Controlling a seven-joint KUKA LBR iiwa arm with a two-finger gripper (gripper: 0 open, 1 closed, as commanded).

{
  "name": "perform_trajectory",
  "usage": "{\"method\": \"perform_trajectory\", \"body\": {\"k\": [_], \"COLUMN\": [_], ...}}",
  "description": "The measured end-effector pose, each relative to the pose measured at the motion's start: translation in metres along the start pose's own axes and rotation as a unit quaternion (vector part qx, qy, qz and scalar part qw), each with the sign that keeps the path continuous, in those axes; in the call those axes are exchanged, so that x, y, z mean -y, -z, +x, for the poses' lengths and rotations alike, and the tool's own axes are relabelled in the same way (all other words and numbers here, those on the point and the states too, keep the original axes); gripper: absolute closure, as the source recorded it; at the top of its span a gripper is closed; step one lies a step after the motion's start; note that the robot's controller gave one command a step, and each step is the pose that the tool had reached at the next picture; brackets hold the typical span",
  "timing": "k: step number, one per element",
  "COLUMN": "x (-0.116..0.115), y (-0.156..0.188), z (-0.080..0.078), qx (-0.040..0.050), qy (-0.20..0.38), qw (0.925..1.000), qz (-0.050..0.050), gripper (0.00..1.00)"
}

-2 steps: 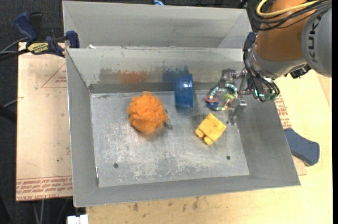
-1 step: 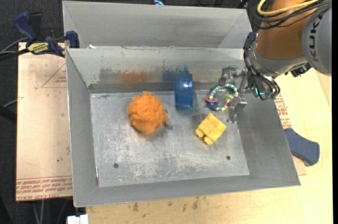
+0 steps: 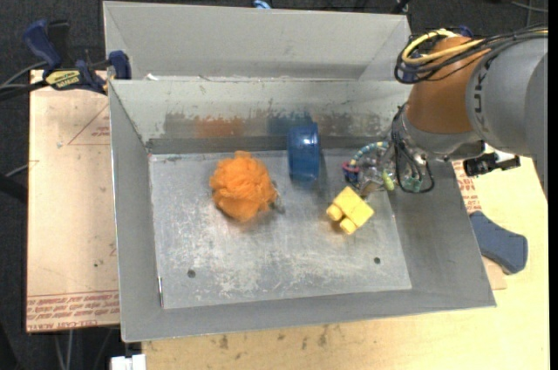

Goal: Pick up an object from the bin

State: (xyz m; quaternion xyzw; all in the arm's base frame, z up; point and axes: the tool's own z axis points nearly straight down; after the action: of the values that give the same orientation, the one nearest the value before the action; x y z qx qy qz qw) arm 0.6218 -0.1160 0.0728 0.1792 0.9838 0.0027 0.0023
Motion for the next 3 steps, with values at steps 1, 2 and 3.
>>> {"method": "perform_trajectory", "body": {"k": [1,2,3], "x": [0.000,-0.010,-0.011], "y": [0.000,0.029,0.054], "z": [0.000,0.012,0.001], "qx": [0.0001,-0.0025,0.0016], "qy": [0.000,0.011,0.014], "qw": [1.0000,0.9999,0.9999], "qz": [0.000,0.003,0.000], "gripper": [1.00,1.00,1.00]}}
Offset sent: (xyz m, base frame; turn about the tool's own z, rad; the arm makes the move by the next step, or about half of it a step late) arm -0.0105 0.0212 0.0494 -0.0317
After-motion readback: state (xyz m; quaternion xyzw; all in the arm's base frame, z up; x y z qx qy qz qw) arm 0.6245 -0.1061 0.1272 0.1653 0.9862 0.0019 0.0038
